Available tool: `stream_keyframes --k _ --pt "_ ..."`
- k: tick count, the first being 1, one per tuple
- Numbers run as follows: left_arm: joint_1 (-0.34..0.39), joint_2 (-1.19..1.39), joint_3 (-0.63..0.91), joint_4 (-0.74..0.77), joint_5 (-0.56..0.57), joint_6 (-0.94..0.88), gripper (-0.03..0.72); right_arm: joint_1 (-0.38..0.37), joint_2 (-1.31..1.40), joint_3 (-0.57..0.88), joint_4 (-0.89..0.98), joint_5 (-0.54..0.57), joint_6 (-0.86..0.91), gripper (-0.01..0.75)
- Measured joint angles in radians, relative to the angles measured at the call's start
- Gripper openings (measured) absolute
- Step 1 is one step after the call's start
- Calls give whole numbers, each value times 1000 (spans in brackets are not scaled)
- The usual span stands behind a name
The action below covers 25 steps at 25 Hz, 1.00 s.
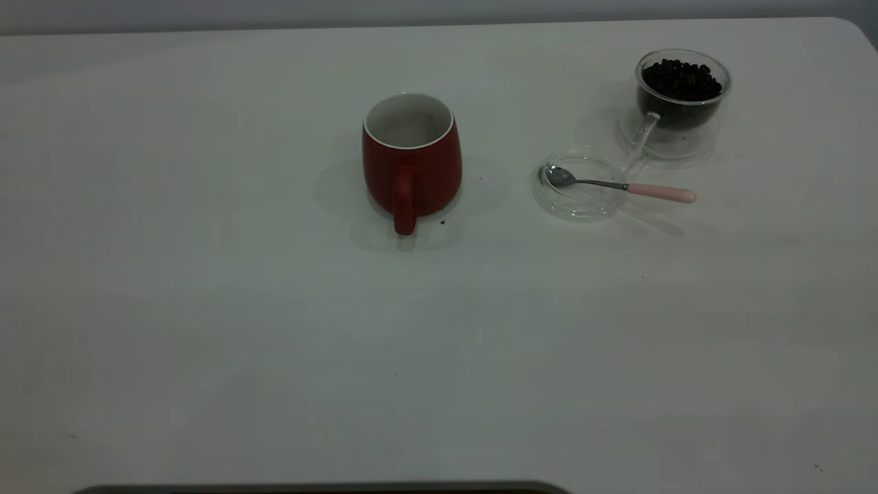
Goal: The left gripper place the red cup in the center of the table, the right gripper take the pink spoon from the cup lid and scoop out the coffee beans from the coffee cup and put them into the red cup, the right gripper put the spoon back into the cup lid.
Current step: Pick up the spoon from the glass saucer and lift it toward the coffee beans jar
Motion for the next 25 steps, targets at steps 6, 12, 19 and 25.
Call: stream_keyframes --k 6,12,19,25 --pt "2 -226 188 -62 0 -32 569 0 0 0 0 0 0 591" --pt "122 -416 354 -93 0 -31 569 0 0 0 0 0 0 591" --pt "274 -519 457 -123 0 -32 569 0 0 0 0 1 0 591" --pt "319 -560 501 -173 -6 -11 569 0 0 0 0 1 0 591"
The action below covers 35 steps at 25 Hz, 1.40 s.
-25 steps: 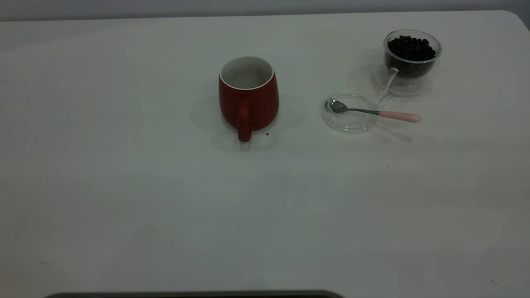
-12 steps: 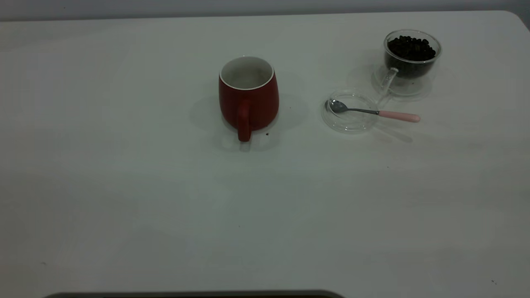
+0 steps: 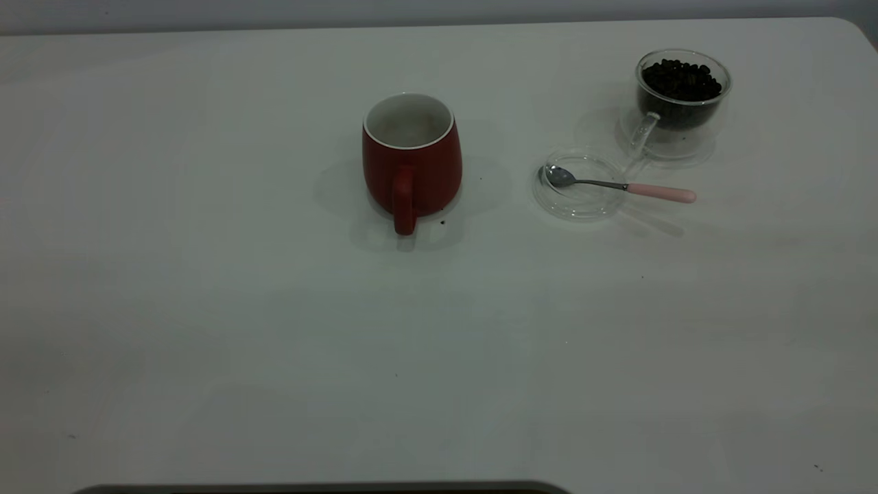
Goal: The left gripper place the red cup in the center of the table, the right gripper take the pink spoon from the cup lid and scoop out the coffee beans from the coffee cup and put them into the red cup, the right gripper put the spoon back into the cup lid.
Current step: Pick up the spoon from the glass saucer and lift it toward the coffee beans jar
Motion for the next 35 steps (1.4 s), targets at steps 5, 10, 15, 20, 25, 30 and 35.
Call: stream_keyframes --k 5,10,15,20,25,30,35 --pt "1 -1 34 -26 -18 22 569 0 0 0 0 0 0 591" --pt "1 -1 34 -27 -22 23 569 0 0 0 0 0 0 591" --pt "1 -1 34 -27 -23 23 569 0 0 0 0 0 0 591" --pt "1 -1 34 -27 -23 23 569 0 0 0 0 0 0 591" --pt "1 -1 34 -27 -23 24 569 0 0 0 0 0 0 591" --pt "1 -1 34 -27 -23 26 569 0 0 0 0 0 0 591" --pt "1 -1 34 -27 -23 26 569 0 0 0 -38 0 1 591"
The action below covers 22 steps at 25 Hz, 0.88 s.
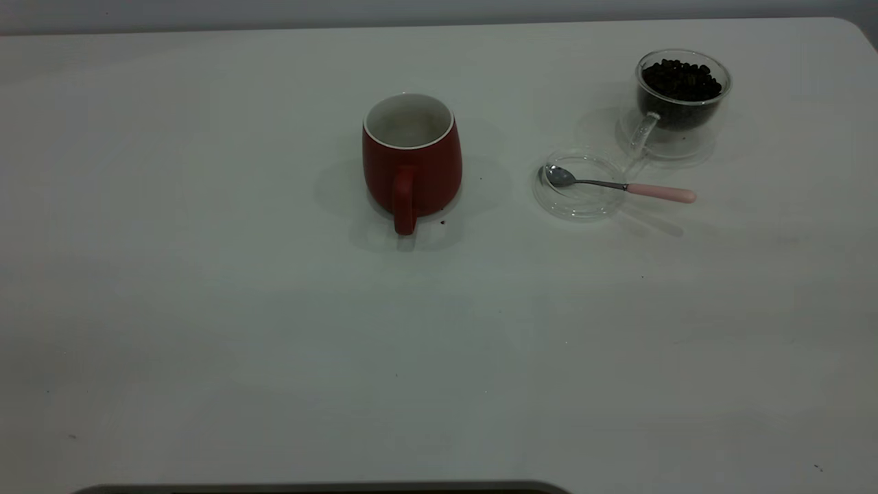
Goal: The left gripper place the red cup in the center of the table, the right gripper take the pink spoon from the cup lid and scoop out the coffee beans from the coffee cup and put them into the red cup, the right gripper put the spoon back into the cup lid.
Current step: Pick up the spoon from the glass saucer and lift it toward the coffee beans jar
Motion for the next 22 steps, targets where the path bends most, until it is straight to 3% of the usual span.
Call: stream_keyframes --k 11,17,22 --pt "0 0 0 0 0 0 569 0 92 -61 5 -8 4 625" --pt "0 0 0 0 0 0 569 0 499 -261 120 -139 -32 682" --pt "0 0 0 0 0 0 569 0 901 -451 249 -174 -64 686"
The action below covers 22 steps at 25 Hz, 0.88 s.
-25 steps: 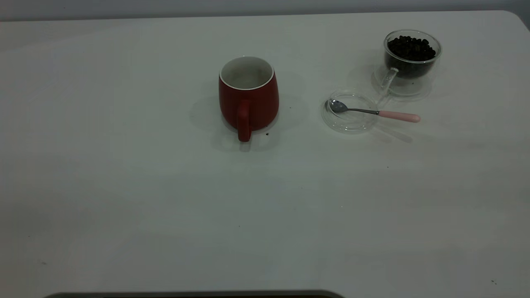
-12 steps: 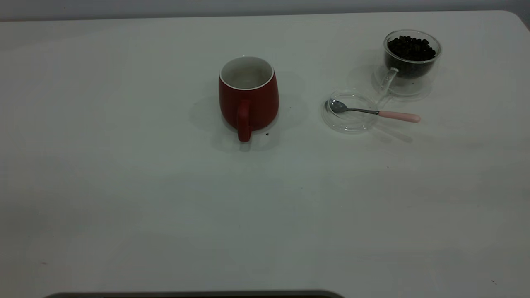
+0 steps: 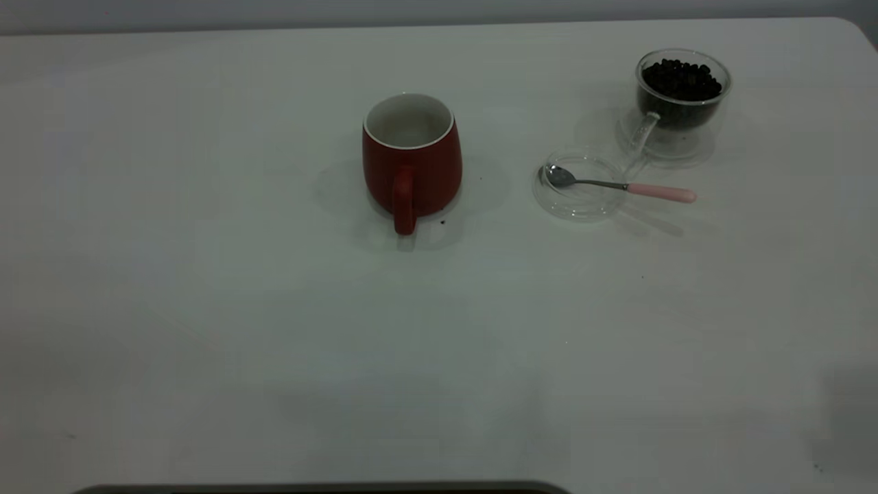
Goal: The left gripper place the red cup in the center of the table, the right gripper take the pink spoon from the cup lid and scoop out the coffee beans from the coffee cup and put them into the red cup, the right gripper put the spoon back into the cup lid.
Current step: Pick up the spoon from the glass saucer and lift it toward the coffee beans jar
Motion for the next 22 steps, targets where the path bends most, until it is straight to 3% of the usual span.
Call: stream_keyframes --k 10,17,22 --pt "0 0 0 0 0 -3 569 -21 599 -166 275 -43 -128 686" --pt "0 0 0 0 0 -2 569 -124 806 -166 499 -62 -311 686" --pt "0 0 0 0 0 -2 569 -128 865 -89 659 -200 -401 686"
